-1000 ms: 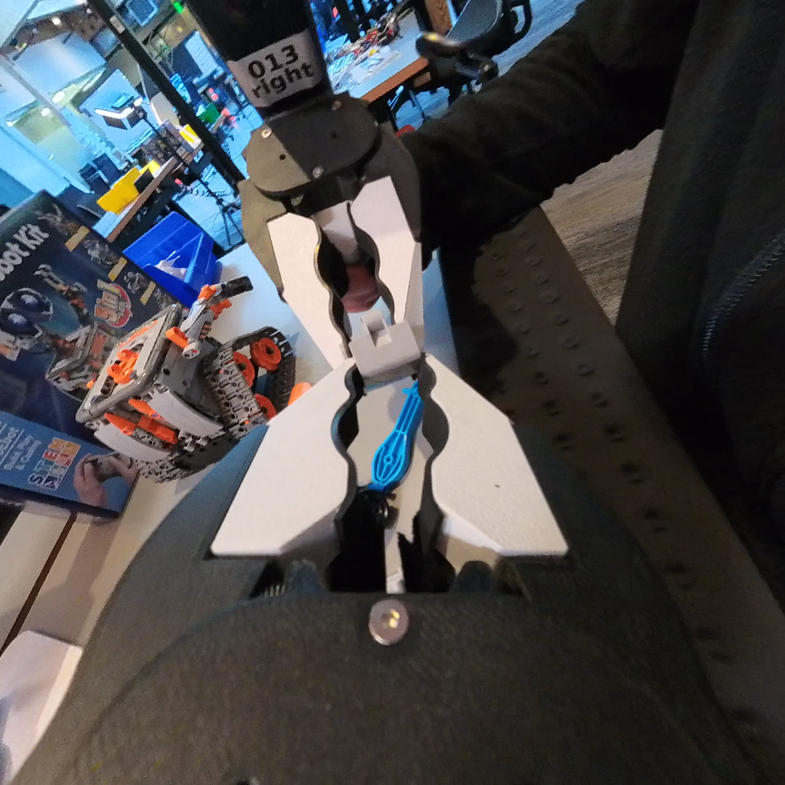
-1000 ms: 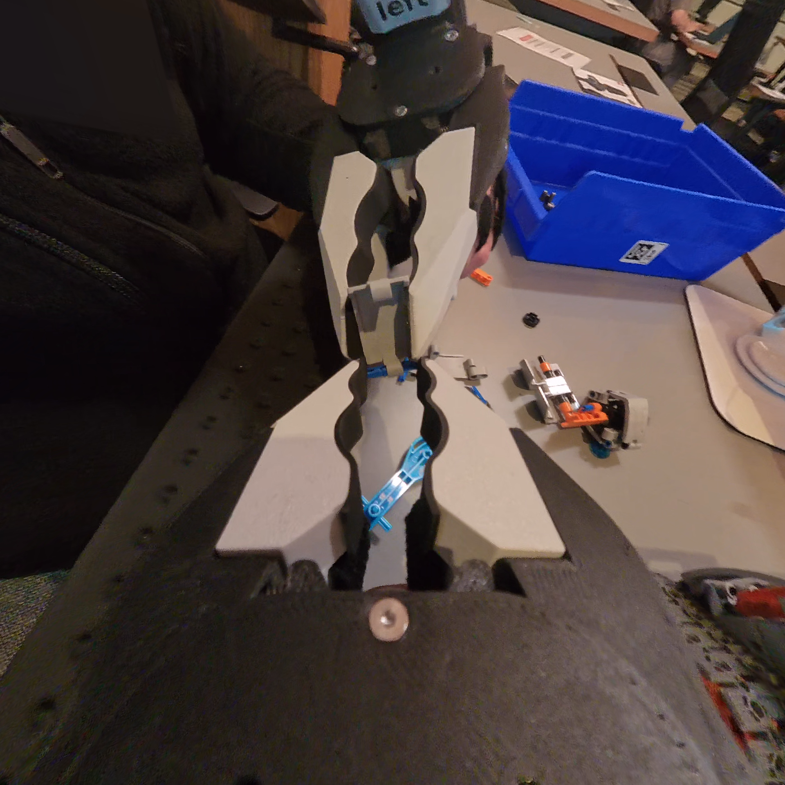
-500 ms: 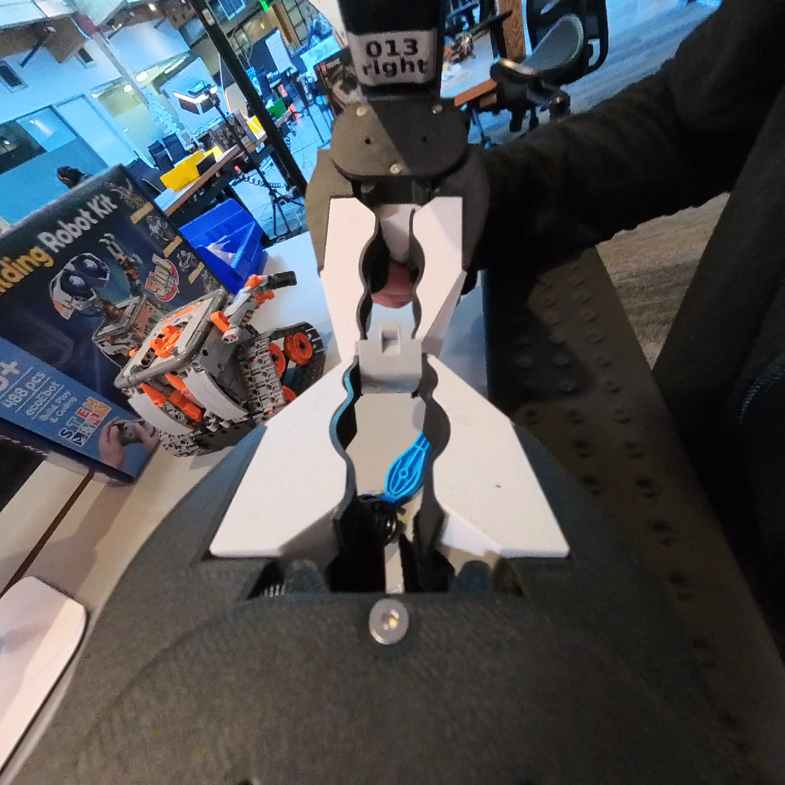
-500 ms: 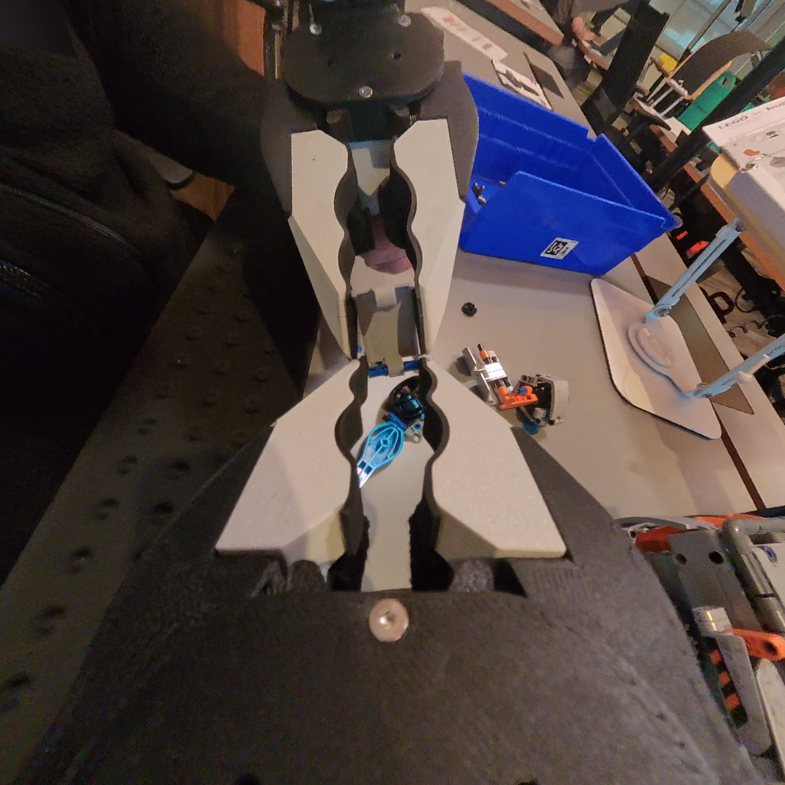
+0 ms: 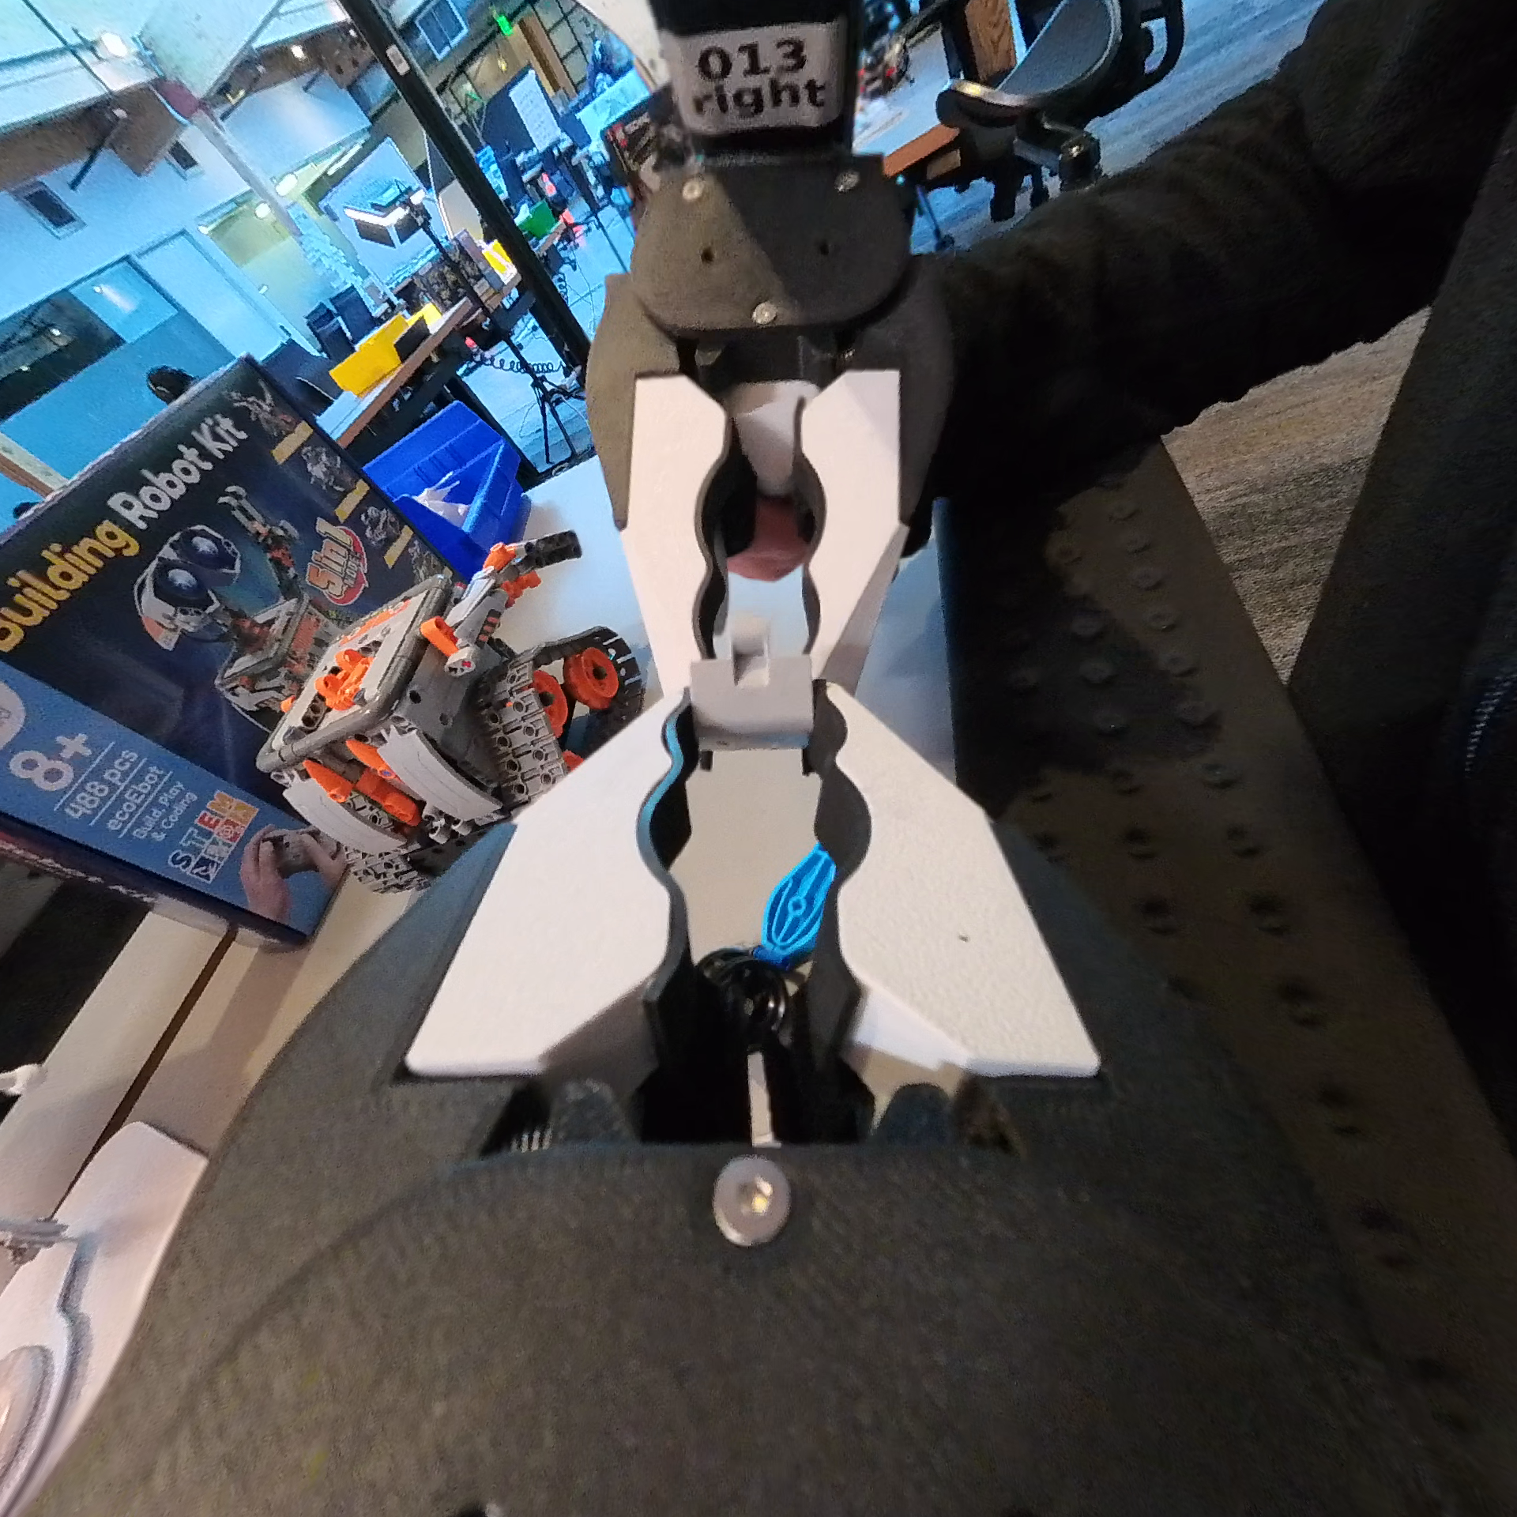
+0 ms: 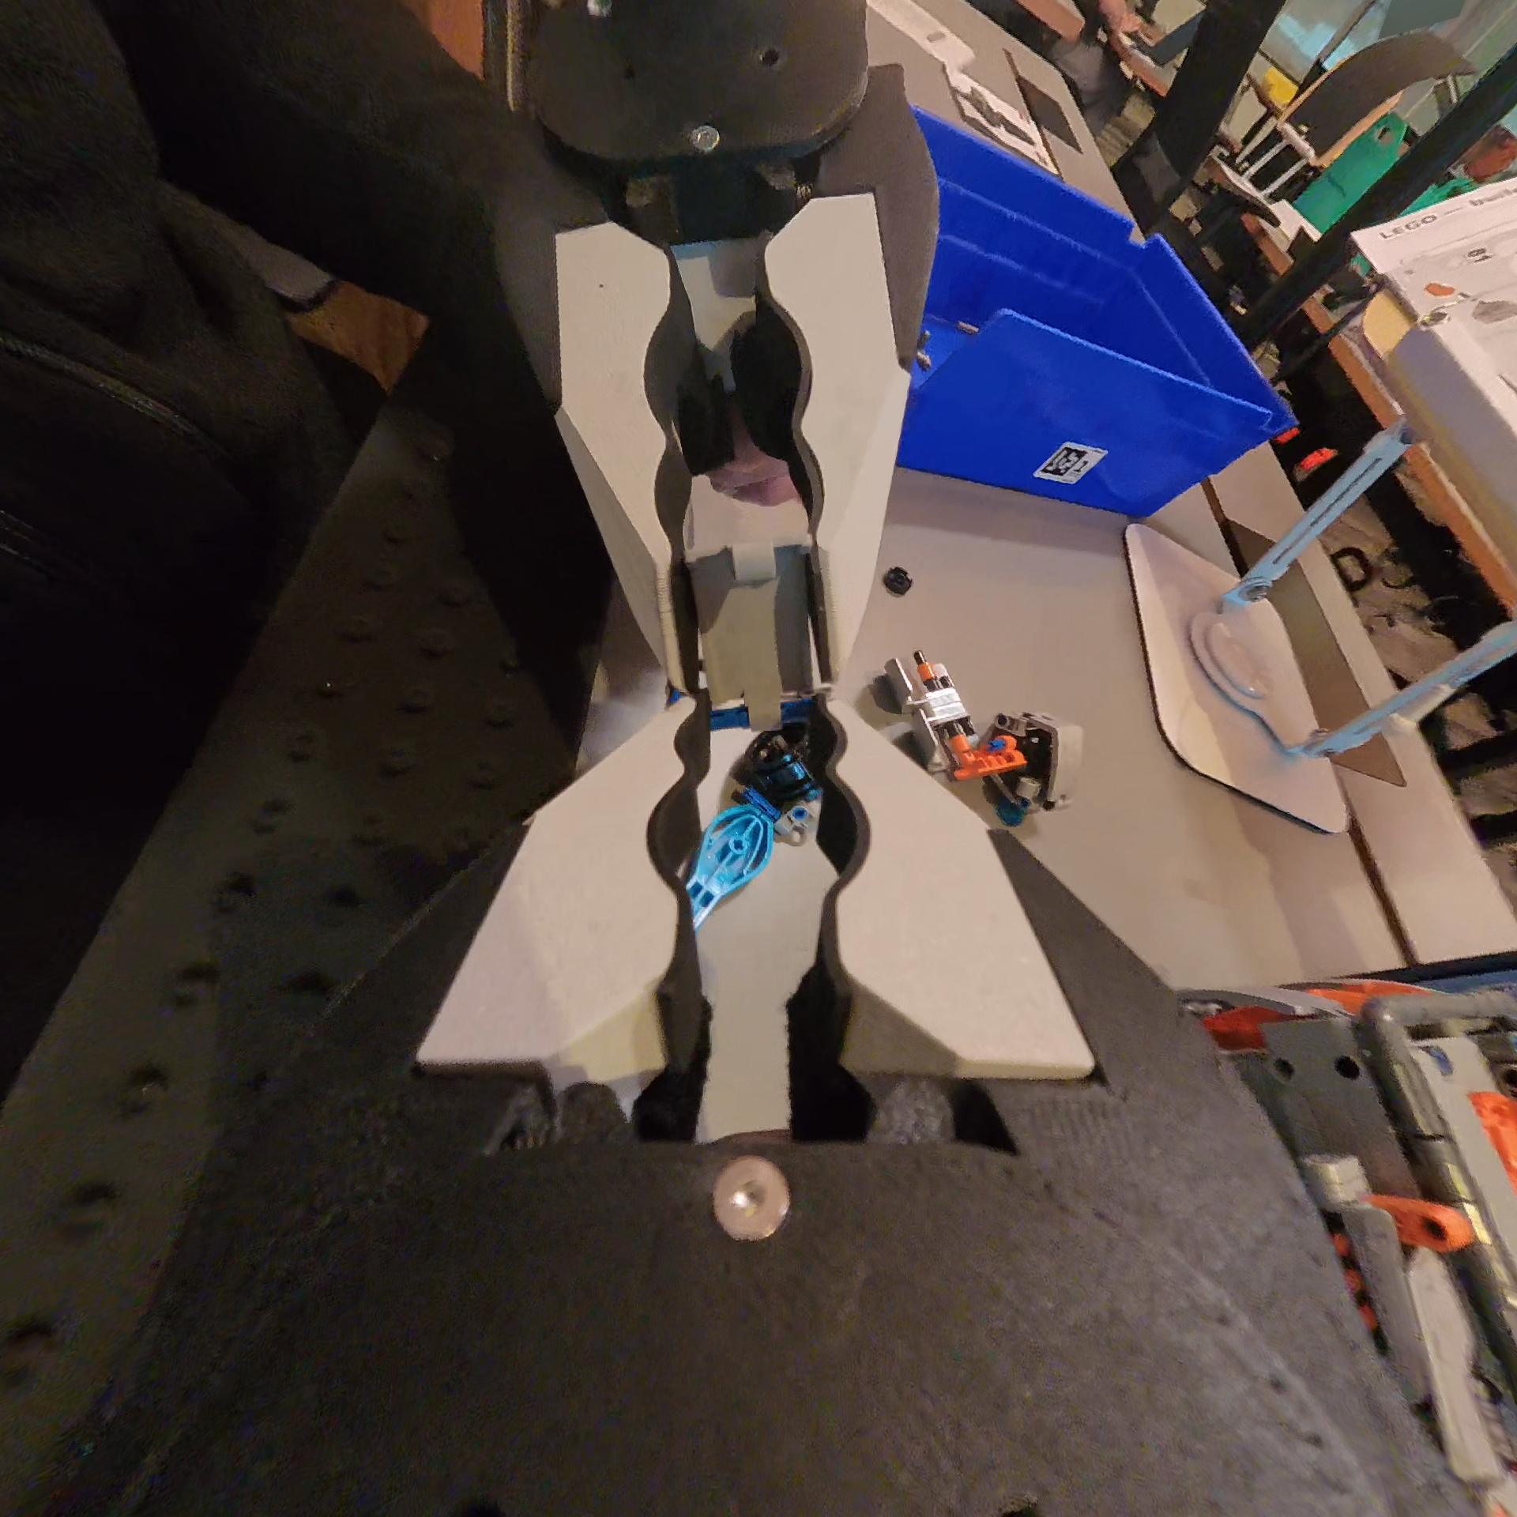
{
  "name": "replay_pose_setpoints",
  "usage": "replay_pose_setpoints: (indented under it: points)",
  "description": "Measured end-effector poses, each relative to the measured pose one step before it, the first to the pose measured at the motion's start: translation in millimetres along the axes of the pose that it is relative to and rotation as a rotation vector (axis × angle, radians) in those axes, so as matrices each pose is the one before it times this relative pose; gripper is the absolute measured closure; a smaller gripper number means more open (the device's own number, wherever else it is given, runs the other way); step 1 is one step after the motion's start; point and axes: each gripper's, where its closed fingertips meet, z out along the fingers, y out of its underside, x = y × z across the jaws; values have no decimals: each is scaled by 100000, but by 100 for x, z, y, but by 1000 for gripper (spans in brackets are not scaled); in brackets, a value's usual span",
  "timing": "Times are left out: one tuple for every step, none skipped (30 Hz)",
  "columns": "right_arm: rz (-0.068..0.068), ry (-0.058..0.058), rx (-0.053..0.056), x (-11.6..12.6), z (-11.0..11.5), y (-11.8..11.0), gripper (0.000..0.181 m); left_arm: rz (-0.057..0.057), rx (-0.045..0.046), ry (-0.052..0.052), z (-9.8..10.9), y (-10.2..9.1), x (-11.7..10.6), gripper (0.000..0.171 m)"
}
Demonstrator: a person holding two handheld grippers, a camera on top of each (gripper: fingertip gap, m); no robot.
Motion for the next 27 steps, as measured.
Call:
replay_pose_setpoints:
  points:
    - [-2313, 774, -2370, -111, 69, 234, 161, 1114, -1412, -162, 98, 191, 136, 147]
    - [-1362, 39, -1718, -132, 67, 228, 161, 1056, -1309, -266, 132, 255, 131, 147]
    - [-921, 15, -1035, -88, 37, 104, 161, -579, -304, 446, 43, 108, 34, 147]
    - [-280, -476, -839, -71, 20, 78, 161, -1083, -207, 722, 14, 55, 28, 146]
    - [-72, -693, -679, -84, 17, 123, 161, 720, -1054, -634, 85, 136, 10, 146]
    - [56, -657, -394, -113, -8, 85, 161, 226, -762, -416, 88, 30, 92, 146]
    - [8, -336, -409, -116, 13, 55, 161, -323, -279, -49, 5, 16, 40, 146]
    - [409, -1689, -240, -257, 63, 89, 161, 1049, -933, -400, -15, 173, 14, 146]
    - [2032, -3669, 1174, -418, 47, -19, 152, -654, -232, -392, -41, -22, -25, 146]
    - [2880, -2958, 1609, -210, -9, -41, 147, -1558, 692, 1044, -36, -67, 47, 146]
    - [1690, -946, 1198, 102, -105, 1, 149, 375, -436, 662, 6, 110, 84, 145]
    - [298, -239, 529, 143, -118, -2, 160, 800, -349, -142, 82, -23, 169, 145]
    - [299, -635, -53, -37, 21, 34, 161, 225, -339, -559, 65, -18, 42, 145]
    - [740, -173, 215, -22, 66, 22, 161, -311, -185, 387, -41, 144, -23, 145]
    - [590, -159, 708, -31, -4, -64, 161, -581, 162, 141, -56, 78, -45, 145]
    - [583, -229, 865, -4, -72, -98, 161, -184, 414, -659, -35, -140, -40, 145]
    - [-133, 111, -435, -1, 57, 107, 161, 904, -743, -340, 69, 142, -8, 145]
    - [-1722, 826, -1714, -38, 192, 217, 161, -781, -830, 691, 108, 271, 62, 145]
    - [-1726, 480, -953, -128, 205, 49, 161, -439, -122, -1599, -5, 47, -227, 145]
    - [-1050, -391, -1027, -202, 234, 134, 162, 360, -473, 181, 9, 170, -63, 145]
    - [-1227, 43, -1909, -83, 201, 289, 162, -2745, -880, 1887, 219, 356, 132, 145]
    - [-265, -777, 11, -122, 108, 24, 162, 1160, 419, -403, 84, -218, 161, 145]
    - [576, -1170, 196, -173, 123, -2, 162, 2012, -372, -101, 88, -56, 194, 145]
    - [431, -28, -606, 9, 120, 117, 162, -2654, -105, 1018, 78, 188, -44, 145]
    - [520, 395, 448, 125, -35, -18, 162, 13, -52, -951, -32, 97, -255, 145]
    - [29, -751, 1008, -64, -137, -156, 162, -95, 938, -99, -30, -257, 53, 144]
    - [444, -806, 1096, -42, -90, -134, 162, -80, 1007, 312, -20, -260, 114, 144]
